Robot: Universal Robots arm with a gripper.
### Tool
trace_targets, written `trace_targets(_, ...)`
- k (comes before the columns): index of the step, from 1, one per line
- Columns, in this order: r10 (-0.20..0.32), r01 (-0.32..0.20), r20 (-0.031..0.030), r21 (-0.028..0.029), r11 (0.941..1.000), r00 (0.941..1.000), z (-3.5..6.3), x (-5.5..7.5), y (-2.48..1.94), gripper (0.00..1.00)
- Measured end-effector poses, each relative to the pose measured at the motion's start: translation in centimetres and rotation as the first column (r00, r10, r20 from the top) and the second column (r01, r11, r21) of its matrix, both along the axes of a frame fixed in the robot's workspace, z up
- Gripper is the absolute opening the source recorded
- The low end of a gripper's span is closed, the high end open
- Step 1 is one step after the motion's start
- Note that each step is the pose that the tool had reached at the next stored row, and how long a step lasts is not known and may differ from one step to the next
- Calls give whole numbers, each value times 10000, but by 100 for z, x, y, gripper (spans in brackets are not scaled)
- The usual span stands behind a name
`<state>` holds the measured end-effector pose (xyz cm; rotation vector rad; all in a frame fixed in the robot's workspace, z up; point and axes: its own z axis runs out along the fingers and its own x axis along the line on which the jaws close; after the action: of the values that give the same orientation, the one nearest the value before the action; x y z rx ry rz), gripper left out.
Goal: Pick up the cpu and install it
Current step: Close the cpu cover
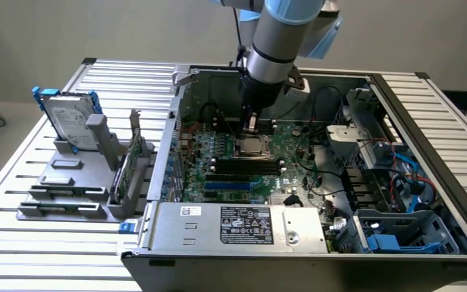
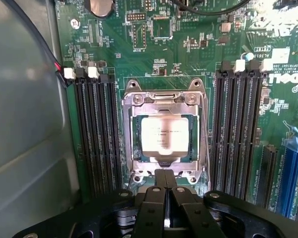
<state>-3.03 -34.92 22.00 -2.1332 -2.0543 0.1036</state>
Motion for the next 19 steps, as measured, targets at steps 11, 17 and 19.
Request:
trace_targets(11,-1,4,-512,53,10000,9987,-71,-15,0,11)
trace_targets(17,0,3,-512,63,10000,9987,-76,-11,0,11)
trace_targets(19,-4,7,-512,64,10000,9987,-77,-4,1,11)
